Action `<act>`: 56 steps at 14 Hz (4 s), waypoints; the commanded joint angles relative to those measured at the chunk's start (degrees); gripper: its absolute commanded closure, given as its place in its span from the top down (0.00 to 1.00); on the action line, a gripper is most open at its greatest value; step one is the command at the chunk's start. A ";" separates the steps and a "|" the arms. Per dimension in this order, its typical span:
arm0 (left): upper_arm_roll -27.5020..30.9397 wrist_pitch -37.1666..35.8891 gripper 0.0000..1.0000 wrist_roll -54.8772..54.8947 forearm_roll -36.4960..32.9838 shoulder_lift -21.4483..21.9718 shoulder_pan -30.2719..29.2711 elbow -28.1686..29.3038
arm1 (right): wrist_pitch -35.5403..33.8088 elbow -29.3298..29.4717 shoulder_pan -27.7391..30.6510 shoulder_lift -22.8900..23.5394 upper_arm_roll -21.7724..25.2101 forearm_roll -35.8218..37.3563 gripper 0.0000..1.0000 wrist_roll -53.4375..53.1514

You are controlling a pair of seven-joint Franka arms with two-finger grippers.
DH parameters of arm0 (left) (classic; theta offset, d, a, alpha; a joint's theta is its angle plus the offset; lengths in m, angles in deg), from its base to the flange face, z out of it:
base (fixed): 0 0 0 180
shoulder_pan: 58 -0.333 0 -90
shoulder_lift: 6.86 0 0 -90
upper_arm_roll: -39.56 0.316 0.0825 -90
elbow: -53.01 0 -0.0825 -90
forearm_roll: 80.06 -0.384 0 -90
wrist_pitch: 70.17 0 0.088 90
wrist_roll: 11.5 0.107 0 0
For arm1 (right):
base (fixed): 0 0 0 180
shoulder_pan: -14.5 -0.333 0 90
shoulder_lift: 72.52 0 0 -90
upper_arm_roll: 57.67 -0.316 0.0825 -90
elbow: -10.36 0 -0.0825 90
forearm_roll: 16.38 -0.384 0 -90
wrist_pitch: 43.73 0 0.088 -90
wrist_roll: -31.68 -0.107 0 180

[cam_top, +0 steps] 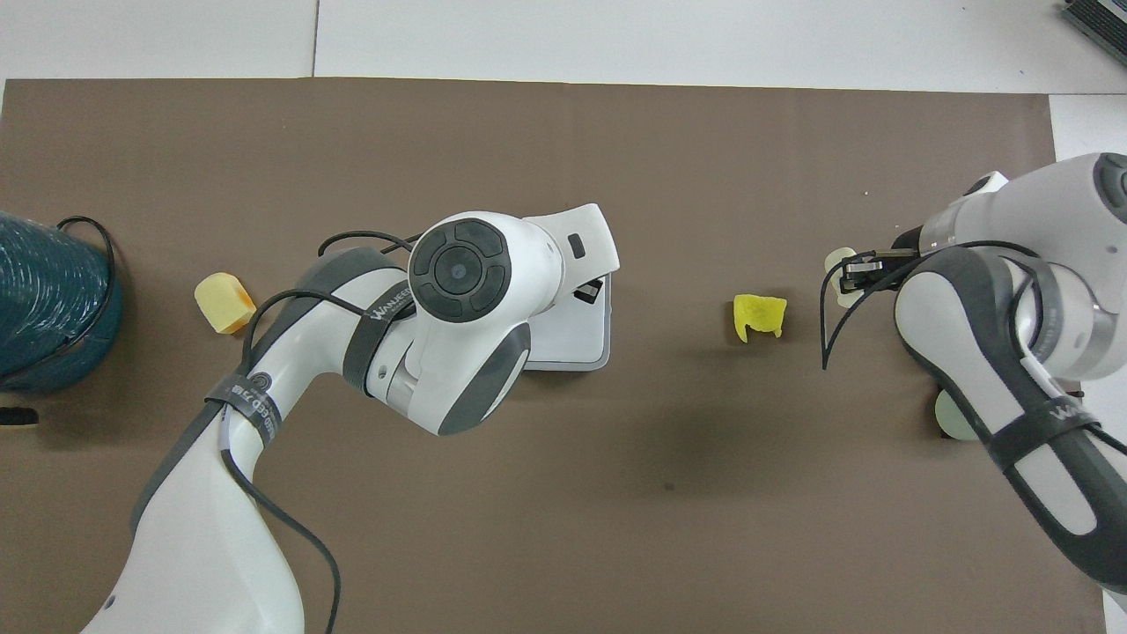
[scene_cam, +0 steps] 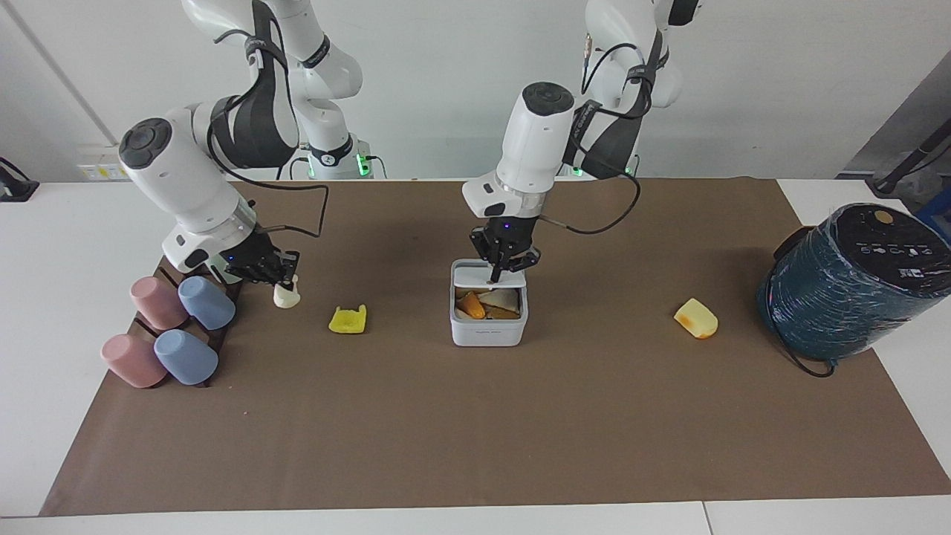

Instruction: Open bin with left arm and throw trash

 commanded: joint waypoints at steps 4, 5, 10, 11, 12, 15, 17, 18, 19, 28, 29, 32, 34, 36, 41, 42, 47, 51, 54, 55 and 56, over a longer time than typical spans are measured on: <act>1.02 -13.36 0.21 -0.08 0.75 6.61 -3.91 1.51 | 1.39 0.22 0.24 -2.19 -7.22 -9.42 0.00 -18.60; 1.10 -13.89 0.44 -0.08 0.75 6.87 -5.23 1.68 | 3.68 0.13 0.24 -1.84 -8.98 -9.51 0.00 -21.07; 1.19 -10.48 1.00 0.71 0.66 7.75 -15.34 5.37 | 18.17 0.13 -4.48 2.10 -14.98 -16.28 0.00 -37.14; 1.28 -9.43 1.00 0.45 0.57 7.93 -15.79 6.51 | 20.81 0.13 -6.07 3.42 -14.98 -16.37 0.00 -39.44; 1.45 -7.50 1.00 0.36 0.40 8.37 -17.45 8.26 | 23.01 0.13 -7.74 4.65 -14.98 -16.45 0.00 -41.55; 1.37 0.32 1.00 2.89 0.13 8.29 -22.63 13.54 | 26.81 -0.39 -11.79 7.56 -14.98 -18.21 0.00 -44.47; 1.28 4.80 1.00 6.76 0.13 8.28 -25.62 16.87 | 26.99 -1.01 -12.85 8.62 -14.98 -18.21 0.00 -44.56; 1.37 7.43 1.00 7.38 0.13 8.37 -26.25 19.24 | 26.99 -1.44 -13.64 8.97 -14.98 -18.21 0.01 -44.56; 1.37 10.76 1.00 8.43 0.13 8.46 -27.21 21.61 | 26.99 -1.97 -13.73 8.89 -14.98 -18.21 0.18 -44.56; 1.28 23.72 1.00 22.94 0.13 0.37 -36.18 23.92 | 26.73 -1.71 -12.60 7.31 -14.10 -13.41 1.00 -43.16; 1.28 23.63 1.00 23.55 0.13 0.11 -36.36 24.36 | 26.73 -1.71 -11.46 6.78 -14.10 -7.55 1.00 -42.37; 1.19 29.23 1.00 29.25 0.13 -1.12 -36.80 28.13 | 26.12 -2.41 -5.41 6.51 -14.27 5.76 1.00 -35.20; 1.19 28.82 0.17 34.17 0.13 -1.38 -36.80 27.71 | 25.93 -5.73 -1.44 5.12 -14.19 6.04 1.00 -22.22; 0.93 26.55 0.00 34.19 0.48 -1.30 -36.36 25.87 | 26.72 -11.70 3.12 3.71 -14.18 6.05 1.00 -7.80; 0.40 19.95 0.00 34.11 2.93 -0.34 -31.98 21.99 | 28.56 -16.99 5.69 4.75 -14.18 9.19 1.00 -2.90; 0.31 19.42 0.00 34.11 5.73 0.02 -31.10 21.81 | 32.40 -19.27 6.21 5.01 -14.18 9.73 1.00 -2.64; -0.30 19.50 0.00 31.57 18.75 -0.15 -25.21 18.13 | 39.21 -21.31 5.78 8.18 -14.27 9.74 1.00 -2.55; -1.88 18.54 0.00 29.98 27.97 0.19 -20.82 16.46 | 38.86 -22.71 5.87 8.09 -14.27 9.74 0.62 -2.46; -4.77 17.65 0.00 20.28 29.13 0.37 -18.08 12.86 | 38.33 -22.81 5.95 8.09 -14.27 9.74 0.00 -3.69; -6.44 17.74 0.00 14.48 28.70 0.37 -17.64 11.80 | 37.98 -22.55 5.95 8.09 -14.27 9.74 0.00 -4.22; -7.67 17.65 0.00 10.33 28.52 0.29 -17.55 10.84 | 37.45 -22.11 5.87 8.18 -14.27 9.74 0.00 -4.31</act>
